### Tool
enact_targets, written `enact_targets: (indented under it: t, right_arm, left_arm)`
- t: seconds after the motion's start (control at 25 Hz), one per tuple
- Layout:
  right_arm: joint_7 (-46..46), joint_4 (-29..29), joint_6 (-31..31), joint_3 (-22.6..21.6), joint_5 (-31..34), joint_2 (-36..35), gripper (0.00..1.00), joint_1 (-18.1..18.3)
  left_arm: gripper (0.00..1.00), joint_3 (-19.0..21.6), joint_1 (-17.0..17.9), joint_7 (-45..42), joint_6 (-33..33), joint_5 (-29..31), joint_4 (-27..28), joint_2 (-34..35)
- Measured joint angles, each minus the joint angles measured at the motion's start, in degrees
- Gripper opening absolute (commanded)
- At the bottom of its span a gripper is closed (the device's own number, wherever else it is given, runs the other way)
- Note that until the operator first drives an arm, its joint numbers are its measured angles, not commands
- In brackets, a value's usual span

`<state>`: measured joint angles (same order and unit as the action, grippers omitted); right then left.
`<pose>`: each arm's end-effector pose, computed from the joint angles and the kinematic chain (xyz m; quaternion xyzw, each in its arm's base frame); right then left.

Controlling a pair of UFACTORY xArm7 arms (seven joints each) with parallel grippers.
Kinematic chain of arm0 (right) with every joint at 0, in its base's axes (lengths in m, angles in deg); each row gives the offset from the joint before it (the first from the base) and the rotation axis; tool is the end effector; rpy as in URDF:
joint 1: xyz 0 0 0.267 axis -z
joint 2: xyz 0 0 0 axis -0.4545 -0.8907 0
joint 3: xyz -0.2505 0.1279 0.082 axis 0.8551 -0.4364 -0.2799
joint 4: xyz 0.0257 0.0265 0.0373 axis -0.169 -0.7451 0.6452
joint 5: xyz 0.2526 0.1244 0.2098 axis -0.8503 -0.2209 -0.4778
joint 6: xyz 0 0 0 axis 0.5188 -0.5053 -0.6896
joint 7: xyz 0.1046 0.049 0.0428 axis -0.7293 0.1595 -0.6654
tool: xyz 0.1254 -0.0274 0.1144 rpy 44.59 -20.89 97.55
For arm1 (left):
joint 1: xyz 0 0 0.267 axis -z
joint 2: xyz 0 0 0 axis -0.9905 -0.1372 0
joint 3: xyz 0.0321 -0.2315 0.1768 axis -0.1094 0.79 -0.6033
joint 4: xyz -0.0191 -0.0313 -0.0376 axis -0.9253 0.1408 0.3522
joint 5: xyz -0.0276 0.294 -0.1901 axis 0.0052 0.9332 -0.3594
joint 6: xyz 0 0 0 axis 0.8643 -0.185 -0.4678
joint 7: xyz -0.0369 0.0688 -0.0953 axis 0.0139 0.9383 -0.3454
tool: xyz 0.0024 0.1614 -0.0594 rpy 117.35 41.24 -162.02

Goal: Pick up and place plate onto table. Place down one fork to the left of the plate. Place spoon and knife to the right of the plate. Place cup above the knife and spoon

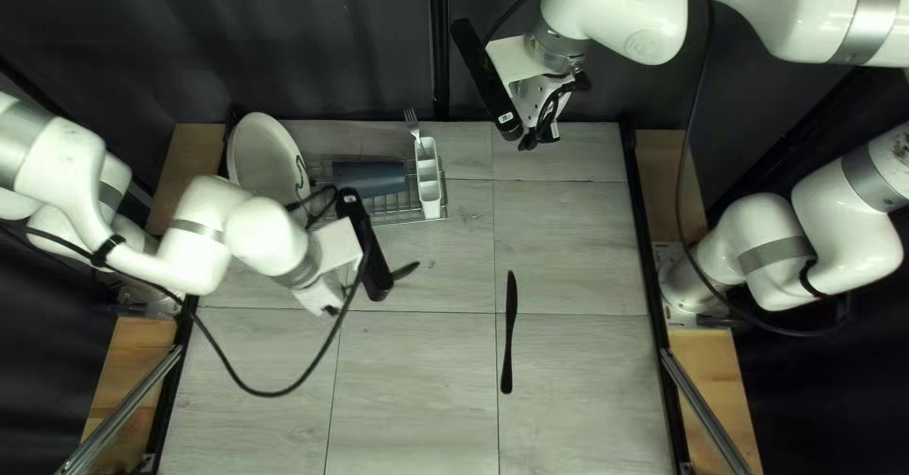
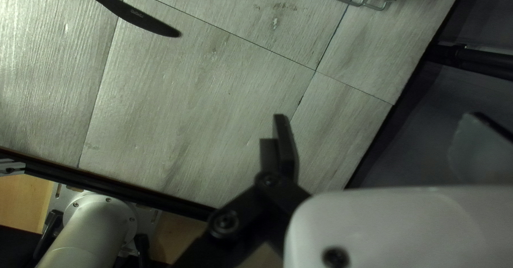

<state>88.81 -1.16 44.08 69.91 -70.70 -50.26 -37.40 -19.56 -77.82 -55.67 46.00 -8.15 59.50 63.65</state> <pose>0.3905 -0.1601 0.3212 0.9736 0.2084 0.0860 0.0364 0.4115 -0.0769 0.1582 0.9659 0.2540 0.0484 0.0129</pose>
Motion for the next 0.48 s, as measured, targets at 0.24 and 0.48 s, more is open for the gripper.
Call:
enact_targets:
  t: [0.24,0.48]
  right_arm:
    - [0.0,0.0,0.0,0.0,0.0,0.0,1.00,0.0]
    - [0.0,0.0,0.0,0.0,0.0,0.0,1.00,0.0]
  left_arm:
    - [0.00,1.6,0.3,-16.2,-1.7,-1.4,1.9,-4.0]
    - [0.00,2.7,0.9,-21.7,-2.8,-2.5,3.8,-7.4]
